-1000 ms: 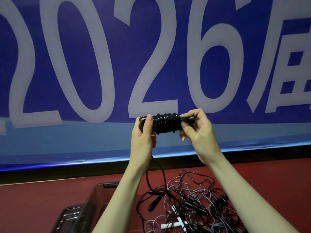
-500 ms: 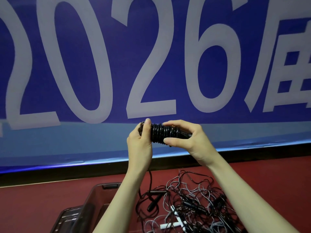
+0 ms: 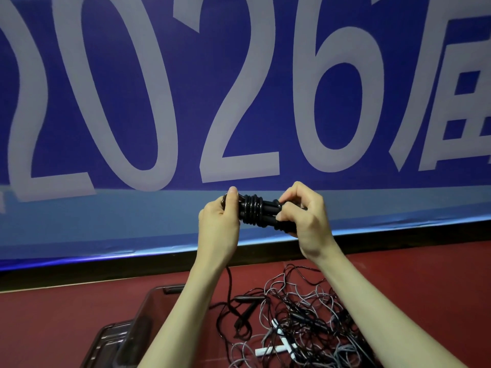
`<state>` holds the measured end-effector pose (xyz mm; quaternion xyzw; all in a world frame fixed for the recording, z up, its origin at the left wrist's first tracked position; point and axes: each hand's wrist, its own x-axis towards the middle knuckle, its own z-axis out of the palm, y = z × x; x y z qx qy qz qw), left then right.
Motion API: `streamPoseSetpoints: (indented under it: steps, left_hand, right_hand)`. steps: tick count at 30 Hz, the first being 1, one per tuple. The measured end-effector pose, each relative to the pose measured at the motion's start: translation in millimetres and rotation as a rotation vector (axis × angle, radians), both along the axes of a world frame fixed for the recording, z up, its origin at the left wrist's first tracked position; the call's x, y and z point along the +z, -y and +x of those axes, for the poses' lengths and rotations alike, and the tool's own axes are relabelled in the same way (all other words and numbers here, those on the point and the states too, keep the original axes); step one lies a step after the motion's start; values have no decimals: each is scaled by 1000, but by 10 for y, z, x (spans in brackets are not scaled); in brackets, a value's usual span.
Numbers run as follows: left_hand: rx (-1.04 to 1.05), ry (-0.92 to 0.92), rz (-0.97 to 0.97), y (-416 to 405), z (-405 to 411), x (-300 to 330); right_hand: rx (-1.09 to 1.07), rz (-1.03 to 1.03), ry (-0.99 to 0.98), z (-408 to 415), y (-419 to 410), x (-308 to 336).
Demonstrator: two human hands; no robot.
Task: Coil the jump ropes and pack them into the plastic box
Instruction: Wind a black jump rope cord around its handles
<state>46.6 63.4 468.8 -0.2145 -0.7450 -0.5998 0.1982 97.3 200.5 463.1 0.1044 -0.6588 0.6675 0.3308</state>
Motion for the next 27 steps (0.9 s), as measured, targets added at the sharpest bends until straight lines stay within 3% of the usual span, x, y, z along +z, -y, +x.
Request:
streamPoseSetpoints:
  steps: [3,11,20,24,27]
  left_hand:
    - [0,29,-5,-13,-10,-21]
    - [-10,22,-82,135,-133,-19]
    - [-107,45,-153,229,-43,-20]
    - [-177,38,-179,273,-31,19]
    - [-172,7,-206,309,-41,44]
  right_hand:
    - [-7,62,40,12,-54,14]
    - [220,214,147,39,-16,20]
    - [140,277,177,95,-32,105]
    - [128,175,144,55,-32,46]
    - [168,271,137,78,-42,31]
